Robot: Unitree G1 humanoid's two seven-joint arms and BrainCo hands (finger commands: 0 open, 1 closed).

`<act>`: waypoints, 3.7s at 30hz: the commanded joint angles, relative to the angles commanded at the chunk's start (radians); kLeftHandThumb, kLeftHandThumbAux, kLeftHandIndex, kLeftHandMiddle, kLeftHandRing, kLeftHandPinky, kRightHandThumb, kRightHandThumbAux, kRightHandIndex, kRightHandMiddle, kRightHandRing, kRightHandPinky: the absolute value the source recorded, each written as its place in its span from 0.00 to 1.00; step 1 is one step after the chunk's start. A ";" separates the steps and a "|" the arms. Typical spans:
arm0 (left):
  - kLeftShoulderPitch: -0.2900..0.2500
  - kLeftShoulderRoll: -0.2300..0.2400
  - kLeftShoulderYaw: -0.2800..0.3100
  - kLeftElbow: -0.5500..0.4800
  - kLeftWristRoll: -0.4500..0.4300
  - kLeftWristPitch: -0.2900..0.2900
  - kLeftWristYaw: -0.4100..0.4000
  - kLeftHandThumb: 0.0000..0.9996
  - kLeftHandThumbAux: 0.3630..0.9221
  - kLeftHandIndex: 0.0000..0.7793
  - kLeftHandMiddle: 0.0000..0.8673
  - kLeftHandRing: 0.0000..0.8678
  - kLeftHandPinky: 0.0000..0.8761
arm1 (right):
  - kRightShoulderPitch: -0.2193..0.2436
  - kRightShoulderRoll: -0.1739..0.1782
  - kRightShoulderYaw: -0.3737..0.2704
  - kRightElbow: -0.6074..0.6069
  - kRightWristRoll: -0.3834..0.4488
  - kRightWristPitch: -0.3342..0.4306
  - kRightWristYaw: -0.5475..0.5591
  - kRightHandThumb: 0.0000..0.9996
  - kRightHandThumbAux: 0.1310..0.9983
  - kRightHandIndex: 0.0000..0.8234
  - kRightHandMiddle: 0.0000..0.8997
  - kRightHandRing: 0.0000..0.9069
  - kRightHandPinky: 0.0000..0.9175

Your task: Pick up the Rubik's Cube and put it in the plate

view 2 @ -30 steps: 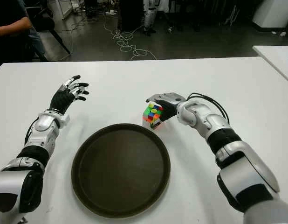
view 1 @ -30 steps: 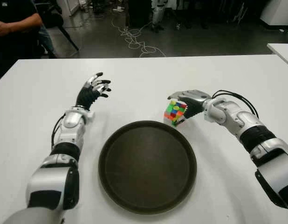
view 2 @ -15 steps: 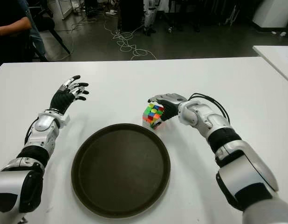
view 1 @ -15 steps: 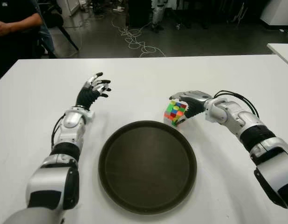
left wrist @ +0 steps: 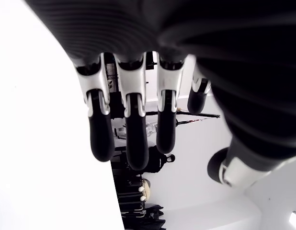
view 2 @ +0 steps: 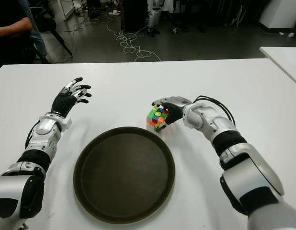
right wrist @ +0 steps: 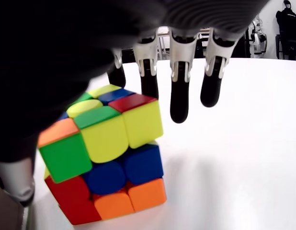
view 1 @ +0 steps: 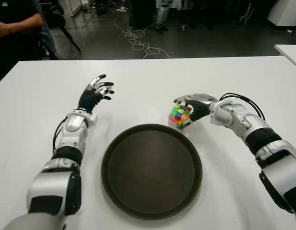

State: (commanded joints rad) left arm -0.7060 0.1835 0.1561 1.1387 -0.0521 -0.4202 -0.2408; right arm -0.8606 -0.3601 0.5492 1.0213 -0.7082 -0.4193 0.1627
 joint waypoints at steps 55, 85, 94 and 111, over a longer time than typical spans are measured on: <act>0.000 -0.002 -0.004 -0.002 0.003 -0.005 -0.002 0.31 0.44 0.15 0.35 0.42 0.49 | 0.001 0.012 0.012 0.034 -0.007 -0.051 -0.074 0.04 0.58 0.14 0.31 0.37 0.41; -0.002 -0.004 -0.007 -0.006 0.005 0.002 0.002 0.29 0.42 0.15 0.35 0.42 0.48 | 0.002 0.024 0.027 0.049 -0.016 -0.063 -0.094 0.03 0.55 0.15 0.29 0.31 0.32; -0.004 -0.002 -0.009 -0.001 0.006 0.002 0.001 0.29 0.41 0.15 0.35 0.42 0.47 | 0.001 0.027 0.038 0.047 -0.015 -0.063 -0.090 0.03 0.56 0.15 0.30 0.33 0.35; -0.001 -0.006 -0.004 -0.006 -0.003 0.000 -0.001 0.30 0.43 0.15 0.35 0.42 0.48 | 0.004 0.029 0.037 0.045 -0.012 -0.058 -0.084 0.03 0.56 0.14 0.28 0.31 0.33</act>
State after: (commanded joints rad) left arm -0.7071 0.1780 0.1525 1.1329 -0.0548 -0.4199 -0.2418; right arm -0.8562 -0.3306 0.5858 1.0662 -0.7197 -0.4771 0.0784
